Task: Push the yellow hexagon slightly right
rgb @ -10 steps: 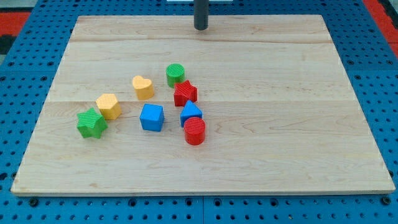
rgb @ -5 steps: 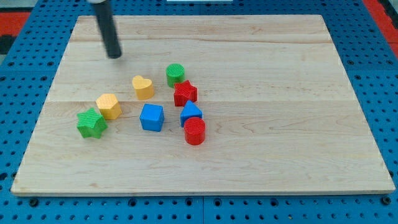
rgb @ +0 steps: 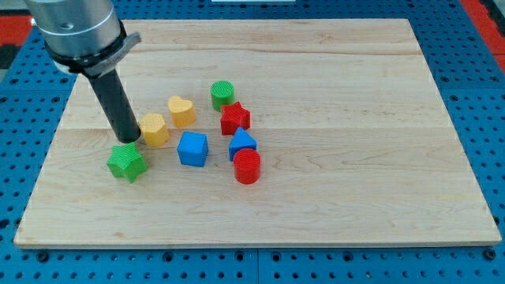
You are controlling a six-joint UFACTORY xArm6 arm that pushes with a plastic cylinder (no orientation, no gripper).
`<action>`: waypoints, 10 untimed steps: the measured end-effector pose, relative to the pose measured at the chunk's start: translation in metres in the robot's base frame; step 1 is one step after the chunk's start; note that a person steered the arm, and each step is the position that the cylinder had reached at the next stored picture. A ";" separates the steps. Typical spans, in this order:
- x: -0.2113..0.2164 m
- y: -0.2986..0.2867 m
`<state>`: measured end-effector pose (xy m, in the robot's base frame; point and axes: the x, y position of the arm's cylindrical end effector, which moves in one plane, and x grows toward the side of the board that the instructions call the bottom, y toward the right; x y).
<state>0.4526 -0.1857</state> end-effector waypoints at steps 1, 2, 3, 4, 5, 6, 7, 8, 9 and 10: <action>-0.010 -0.021; -0.015 -0.016; -0.027 -0.012; -0.025 0.005; -0.023 0.022; -0.023 0.015; -0.046 0.008; -0.091 0.008; -0.121 0.008; -0.140 0.008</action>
<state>0.3129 -0.1772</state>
